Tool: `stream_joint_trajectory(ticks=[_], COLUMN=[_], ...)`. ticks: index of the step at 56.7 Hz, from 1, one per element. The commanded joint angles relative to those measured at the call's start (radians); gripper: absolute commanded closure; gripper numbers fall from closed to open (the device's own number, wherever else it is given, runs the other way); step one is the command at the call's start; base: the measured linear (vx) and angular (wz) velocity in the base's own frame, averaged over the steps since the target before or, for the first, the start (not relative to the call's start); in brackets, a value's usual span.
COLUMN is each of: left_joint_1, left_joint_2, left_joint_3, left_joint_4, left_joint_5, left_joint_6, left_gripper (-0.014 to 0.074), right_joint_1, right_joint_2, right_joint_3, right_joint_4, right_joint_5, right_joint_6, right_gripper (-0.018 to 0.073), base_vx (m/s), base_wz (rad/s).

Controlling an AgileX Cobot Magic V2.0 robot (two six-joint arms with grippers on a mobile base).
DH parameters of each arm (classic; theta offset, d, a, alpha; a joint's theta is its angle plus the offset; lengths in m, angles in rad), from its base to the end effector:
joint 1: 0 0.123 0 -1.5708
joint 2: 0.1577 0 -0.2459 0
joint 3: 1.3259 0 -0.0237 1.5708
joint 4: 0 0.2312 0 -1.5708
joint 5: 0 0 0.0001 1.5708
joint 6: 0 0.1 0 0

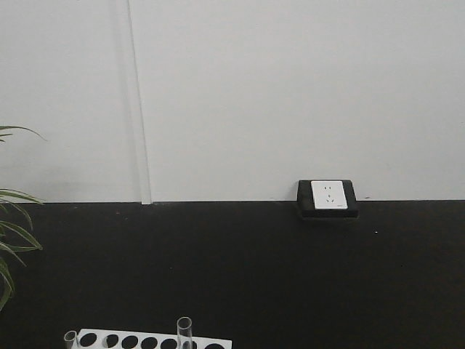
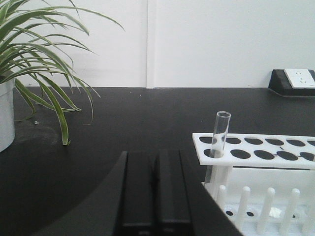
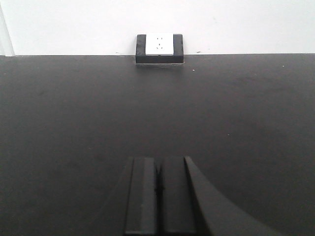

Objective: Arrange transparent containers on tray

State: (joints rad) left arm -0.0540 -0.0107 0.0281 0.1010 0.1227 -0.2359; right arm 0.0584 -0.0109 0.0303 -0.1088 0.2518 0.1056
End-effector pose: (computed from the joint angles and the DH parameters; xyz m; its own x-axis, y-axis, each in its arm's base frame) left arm 0.0855 -0.0034 0.1935 -0.0573 -0.1323 -0.9895 0.0342 0.9903 -0.1344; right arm 0.0841 0.0022 0.1800 -0.1813 -0.0104 -0.9834 -0.0317 0.9995 -0.0047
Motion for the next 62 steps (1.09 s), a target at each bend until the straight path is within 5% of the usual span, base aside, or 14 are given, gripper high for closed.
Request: stream_joint_trajectory(ticks=[1,38,55,62], left_joint_1=[0.002,0.002,0.002,0.002], left_joint_2=[-0.014,-0.014,-0.014,-0.014], left_joint_3=[0.035,0.035,0.035,0.035], left_joint_4=[-0.005,-0.005,-0.005,-0.005], left_joint_5=[-0.083,-0.084,-0.167,-0.234], left_joint_6=[-0.005,-0.005,-0.004,-0.004], left_gripper=[0.0600,0.0600,0.0600,0.0600], right_joint_1=[0.001,0.001,0.001,0.001], right_joint_2=[-0.007,-0.007,-0.007,-0.007], right_joint_3=[0.009,0.009,0.009,0.009], right_joint_4=[-0.004,-0.004,-0.008,-0.008], right_joint_5=[-0.080,-0.080,-0.099,-0.209], right_joint_6=[-0.009,-0.009,-0.008,-0.008], right_gripper=[0.0571,0.0571,0.0571,0.0571], base_vx=[0.00,0.00,0.00,0.00], base_wz=[0.00,0.00,0.00,0.00])
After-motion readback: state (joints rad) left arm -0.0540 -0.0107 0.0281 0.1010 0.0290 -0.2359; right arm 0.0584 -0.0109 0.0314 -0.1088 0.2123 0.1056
